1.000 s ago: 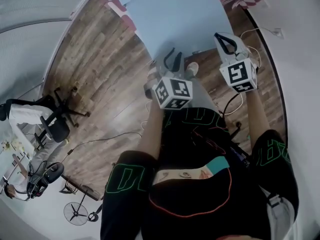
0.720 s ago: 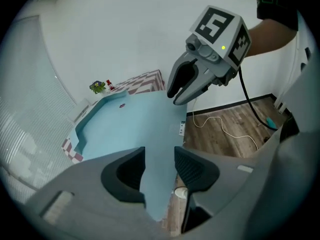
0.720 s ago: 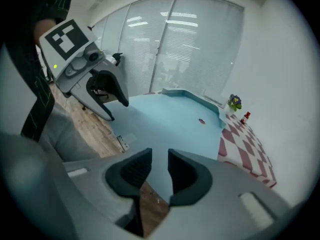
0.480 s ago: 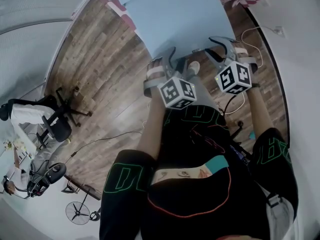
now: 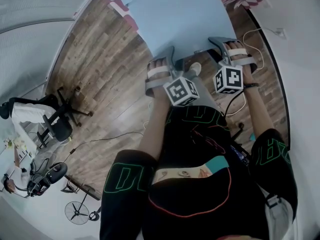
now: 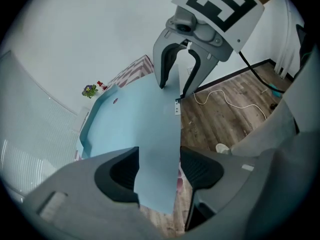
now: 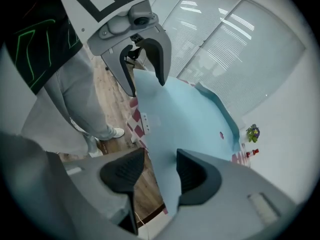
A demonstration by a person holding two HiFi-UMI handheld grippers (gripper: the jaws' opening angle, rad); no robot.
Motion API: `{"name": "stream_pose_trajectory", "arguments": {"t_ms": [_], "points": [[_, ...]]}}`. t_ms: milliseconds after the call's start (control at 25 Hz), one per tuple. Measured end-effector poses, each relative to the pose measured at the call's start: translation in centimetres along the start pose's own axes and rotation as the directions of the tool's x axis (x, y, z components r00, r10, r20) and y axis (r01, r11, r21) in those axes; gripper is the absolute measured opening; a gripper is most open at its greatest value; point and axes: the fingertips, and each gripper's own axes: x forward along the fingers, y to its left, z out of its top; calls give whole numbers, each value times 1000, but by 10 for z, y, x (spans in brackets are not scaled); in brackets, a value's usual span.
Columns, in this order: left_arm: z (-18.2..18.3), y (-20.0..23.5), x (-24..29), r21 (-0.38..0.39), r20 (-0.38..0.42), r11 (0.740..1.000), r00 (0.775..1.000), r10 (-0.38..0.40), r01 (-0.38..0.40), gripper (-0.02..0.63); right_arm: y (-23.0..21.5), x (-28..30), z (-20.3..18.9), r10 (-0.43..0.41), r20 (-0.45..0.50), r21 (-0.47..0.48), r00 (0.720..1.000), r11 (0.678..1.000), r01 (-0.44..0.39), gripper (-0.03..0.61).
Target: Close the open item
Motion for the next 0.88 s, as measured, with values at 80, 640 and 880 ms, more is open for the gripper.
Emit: {"name": "stream_pose_trajectory", "arguments": {"t_ms": [80, 640, 880], "points": [[-1, 1, 0, 5, -3, 1000, 1000, 8, -8, 268, -1, -1, 0, -10, 0, -3, 1000, 1000, 10, 181], [11, 14, -23, 56, 31, 998, 999, 35, -36, 195, -23, -32, 17, -109, 38, -52, 993, 992, 111, 79], [23, 36, -37, 72, 84, 993, 992, 91, -97, 155, -43, -40, 21, -151, 51, -95, 987, 983, 156, 53]]}}
